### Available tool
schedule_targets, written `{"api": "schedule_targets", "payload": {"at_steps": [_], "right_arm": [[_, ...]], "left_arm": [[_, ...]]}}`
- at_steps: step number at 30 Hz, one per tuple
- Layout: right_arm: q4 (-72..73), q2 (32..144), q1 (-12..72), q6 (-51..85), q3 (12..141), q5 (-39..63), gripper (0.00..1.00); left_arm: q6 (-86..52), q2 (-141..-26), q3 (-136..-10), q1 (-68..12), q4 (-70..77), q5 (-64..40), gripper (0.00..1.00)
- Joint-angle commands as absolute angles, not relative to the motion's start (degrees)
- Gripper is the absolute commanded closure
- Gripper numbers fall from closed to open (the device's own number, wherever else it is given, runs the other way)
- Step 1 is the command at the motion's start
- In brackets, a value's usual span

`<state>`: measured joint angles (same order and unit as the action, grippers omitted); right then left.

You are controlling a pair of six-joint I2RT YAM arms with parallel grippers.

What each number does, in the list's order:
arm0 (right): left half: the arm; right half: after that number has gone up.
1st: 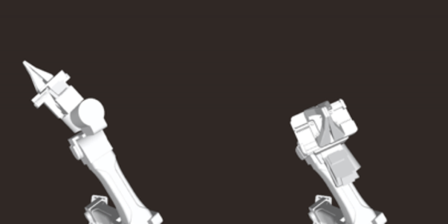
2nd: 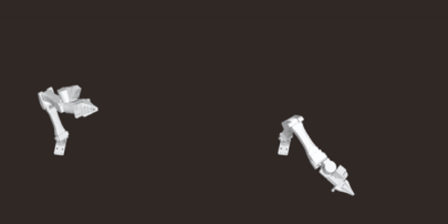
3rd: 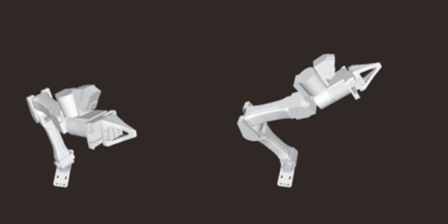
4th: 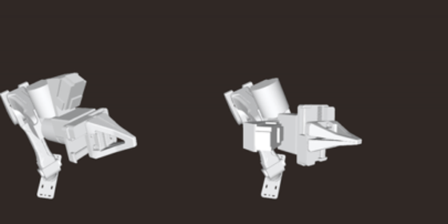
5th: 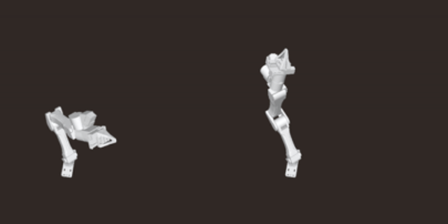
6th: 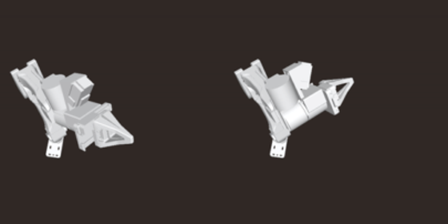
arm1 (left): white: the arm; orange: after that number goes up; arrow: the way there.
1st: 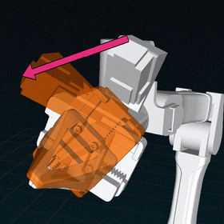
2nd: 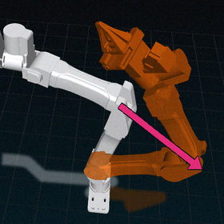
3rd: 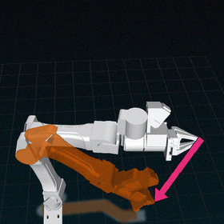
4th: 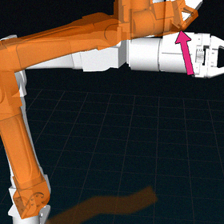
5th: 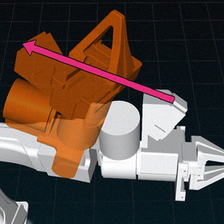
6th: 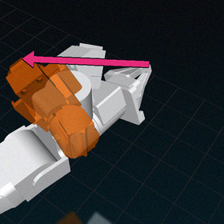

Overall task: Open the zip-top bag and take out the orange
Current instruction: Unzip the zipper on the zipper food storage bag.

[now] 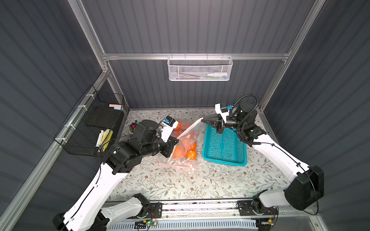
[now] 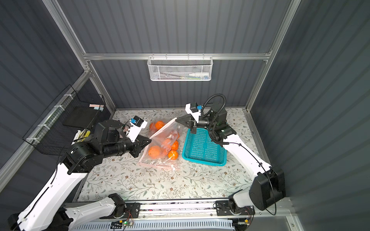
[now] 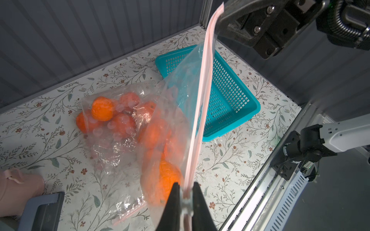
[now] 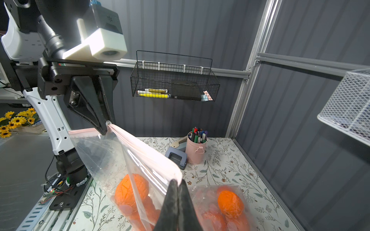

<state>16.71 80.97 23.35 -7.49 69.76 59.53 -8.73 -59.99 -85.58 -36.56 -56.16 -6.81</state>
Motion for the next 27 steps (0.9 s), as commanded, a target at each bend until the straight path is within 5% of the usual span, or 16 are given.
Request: {"api": "schedule_targets", "payload": {"at_steps": [1,27], "right_arm": [[19.97,80.85,18.3,-6.85,71.38,51.49,1.0],[25.53,83.28,17.41,-2.37,70.33,51.92,1.0]], "left_arm": [[-9.84,-56.75,-87.15,-36.0,-67.67,-4.75,0.91],[-10.69,-55.32,-85.43,-36.03,-68.88,-4.83,0.85]]}}
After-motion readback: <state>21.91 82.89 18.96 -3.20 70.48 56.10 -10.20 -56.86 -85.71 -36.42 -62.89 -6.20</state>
